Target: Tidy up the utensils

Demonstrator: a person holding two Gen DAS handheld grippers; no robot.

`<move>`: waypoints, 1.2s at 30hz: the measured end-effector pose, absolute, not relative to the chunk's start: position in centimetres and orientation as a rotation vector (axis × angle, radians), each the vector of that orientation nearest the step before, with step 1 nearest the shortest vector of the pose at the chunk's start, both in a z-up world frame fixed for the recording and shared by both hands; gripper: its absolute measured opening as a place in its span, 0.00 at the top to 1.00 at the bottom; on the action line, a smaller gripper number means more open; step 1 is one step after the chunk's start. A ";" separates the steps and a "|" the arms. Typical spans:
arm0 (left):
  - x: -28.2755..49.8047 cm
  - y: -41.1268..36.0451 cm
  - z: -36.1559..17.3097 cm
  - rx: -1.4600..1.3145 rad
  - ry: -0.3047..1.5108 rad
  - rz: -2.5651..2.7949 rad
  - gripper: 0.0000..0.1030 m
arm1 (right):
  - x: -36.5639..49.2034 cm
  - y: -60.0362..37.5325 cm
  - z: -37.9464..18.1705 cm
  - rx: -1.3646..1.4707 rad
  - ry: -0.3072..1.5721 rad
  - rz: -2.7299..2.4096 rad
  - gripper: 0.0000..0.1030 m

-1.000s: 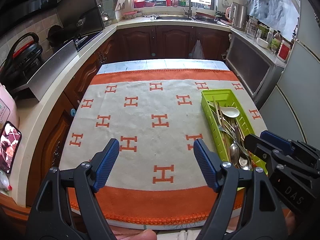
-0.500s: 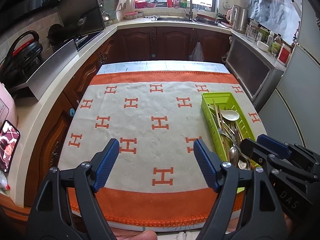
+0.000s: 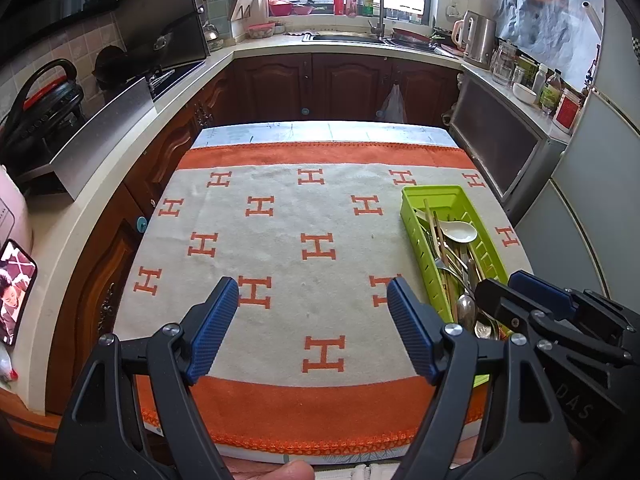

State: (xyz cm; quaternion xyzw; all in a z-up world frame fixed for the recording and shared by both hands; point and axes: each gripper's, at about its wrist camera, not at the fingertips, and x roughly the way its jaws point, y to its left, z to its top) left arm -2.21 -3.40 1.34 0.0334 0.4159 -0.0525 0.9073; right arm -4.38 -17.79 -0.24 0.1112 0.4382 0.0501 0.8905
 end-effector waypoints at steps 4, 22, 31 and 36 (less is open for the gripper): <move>-2.1 -3.5 1.3 0.069 0.859 -0.108 0.28 | -4.4 -17.8 -0.3 0.231 0.910 0.104 0.63; -2.1 -3.4 1.3 0.061 0.864 -0.109 0.28 | -4.3 -17.7 -0.3 0.231 0.911 0.104 0.63; -2.1 -3.4 1.1 0.056 0.867 -0.110 0.28 | -4.4 -17.4 -0.7 0.229 0.918 0.103 0.63; -2.1 -3.3 1.1 0.054 0.869 -0.111 0.28 | -4.4 -17.3 -0.7 0.228 0.920 0.102 0.63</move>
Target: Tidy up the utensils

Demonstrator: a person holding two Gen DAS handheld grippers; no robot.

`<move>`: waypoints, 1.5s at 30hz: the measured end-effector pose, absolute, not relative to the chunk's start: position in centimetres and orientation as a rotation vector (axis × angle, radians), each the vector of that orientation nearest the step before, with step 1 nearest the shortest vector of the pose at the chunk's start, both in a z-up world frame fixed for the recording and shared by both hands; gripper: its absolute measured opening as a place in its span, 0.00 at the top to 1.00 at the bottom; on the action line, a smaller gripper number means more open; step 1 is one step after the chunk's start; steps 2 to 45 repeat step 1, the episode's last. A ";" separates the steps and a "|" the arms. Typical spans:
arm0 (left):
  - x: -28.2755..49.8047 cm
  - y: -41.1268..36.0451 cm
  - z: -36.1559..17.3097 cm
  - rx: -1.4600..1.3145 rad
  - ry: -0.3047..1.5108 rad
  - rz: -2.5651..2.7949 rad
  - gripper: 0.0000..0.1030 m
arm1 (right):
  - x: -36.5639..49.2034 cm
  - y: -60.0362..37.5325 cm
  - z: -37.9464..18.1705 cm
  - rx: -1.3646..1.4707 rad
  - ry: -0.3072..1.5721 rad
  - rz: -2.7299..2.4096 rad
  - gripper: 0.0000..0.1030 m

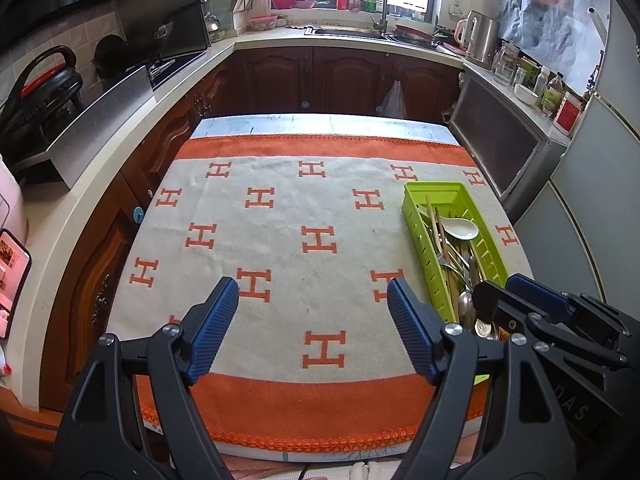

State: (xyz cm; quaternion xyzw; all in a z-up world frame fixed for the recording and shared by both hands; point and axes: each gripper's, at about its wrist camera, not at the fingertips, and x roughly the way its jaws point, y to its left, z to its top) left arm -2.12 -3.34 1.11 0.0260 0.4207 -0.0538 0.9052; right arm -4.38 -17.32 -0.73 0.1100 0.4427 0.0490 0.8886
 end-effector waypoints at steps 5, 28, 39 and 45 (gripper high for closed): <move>-2.2 -3.4 1.0 0.052 0.871 -0.111 0.28 | -4.5 -17.3 -0.9 0.228 0.922 0.101 0.63; -2.2 -3.4 1.0 0.052 0.871 -0.111 0.28 | -4.5 -17.3 -0.9 0.228 0.922 0.101 0.63; -2.2 -3.4 1.0 0.052 0.871 -0.111 0.28 | -4.5 -17.3 -0.9 0.228 0.922 0.101 0.63; -2.2 -3.4 1.0 0.052 0.871 -0.111 0.28 | -4.5 -17.3 -0.9 0.228 0.922 0.101 0.63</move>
